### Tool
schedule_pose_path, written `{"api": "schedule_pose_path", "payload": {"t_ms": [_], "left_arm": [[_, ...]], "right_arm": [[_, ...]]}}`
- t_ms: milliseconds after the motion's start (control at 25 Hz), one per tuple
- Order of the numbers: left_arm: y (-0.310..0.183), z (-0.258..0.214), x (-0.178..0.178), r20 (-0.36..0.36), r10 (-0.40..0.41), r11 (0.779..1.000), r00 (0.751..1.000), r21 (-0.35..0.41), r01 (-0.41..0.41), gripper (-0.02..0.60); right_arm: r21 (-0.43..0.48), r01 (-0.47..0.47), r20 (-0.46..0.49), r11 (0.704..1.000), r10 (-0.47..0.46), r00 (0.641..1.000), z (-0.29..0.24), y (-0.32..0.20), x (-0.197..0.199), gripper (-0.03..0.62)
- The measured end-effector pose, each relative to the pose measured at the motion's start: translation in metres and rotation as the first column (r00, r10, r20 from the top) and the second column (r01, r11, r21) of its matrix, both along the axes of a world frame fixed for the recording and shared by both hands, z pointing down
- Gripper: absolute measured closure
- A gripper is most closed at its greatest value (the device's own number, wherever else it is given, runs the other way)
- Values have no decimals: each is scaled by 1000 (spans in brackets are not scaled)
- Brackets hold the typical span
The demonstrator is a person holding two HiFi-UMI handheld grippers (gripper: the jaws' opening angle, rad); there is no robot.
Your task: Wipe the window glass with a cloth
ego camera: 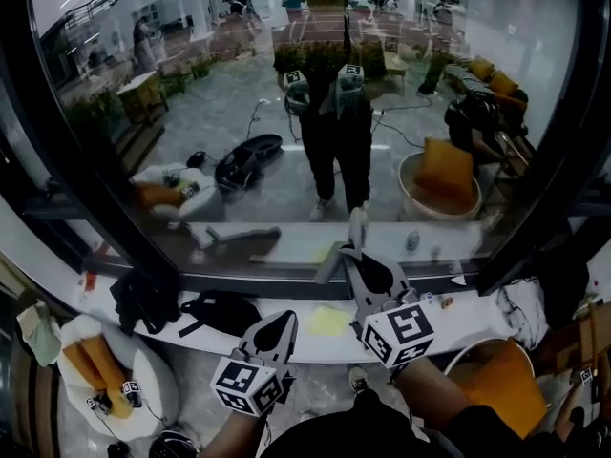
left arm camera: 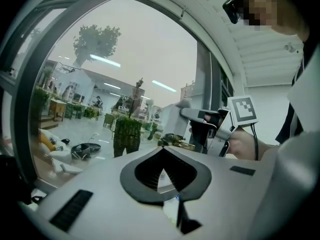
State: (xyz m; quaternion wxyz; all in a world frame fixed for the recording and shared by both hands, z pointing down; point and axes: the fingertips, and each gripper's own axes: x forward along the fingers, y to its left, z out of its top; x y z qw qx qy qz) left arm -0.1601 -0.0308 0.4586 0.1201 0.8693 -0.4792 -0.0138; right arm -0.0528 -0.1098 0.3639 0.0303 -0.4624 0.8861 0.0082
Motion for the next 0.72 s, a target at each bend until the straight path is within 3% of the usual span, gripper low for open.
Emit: {"api": "schedule_pose_path", "payload": {"t_ms": [400,720], "left_arm": [[-78,-10,11,4,-156,988,988,-2,156,575],[-117,-16,11,11,-295,955,955,13,295,575]], "right_arm": [[67,123,-8,990,-122,992,-40,-118,-24,551],[80,205,-30,976,-203,979,-51,-182,-55,550]]}}
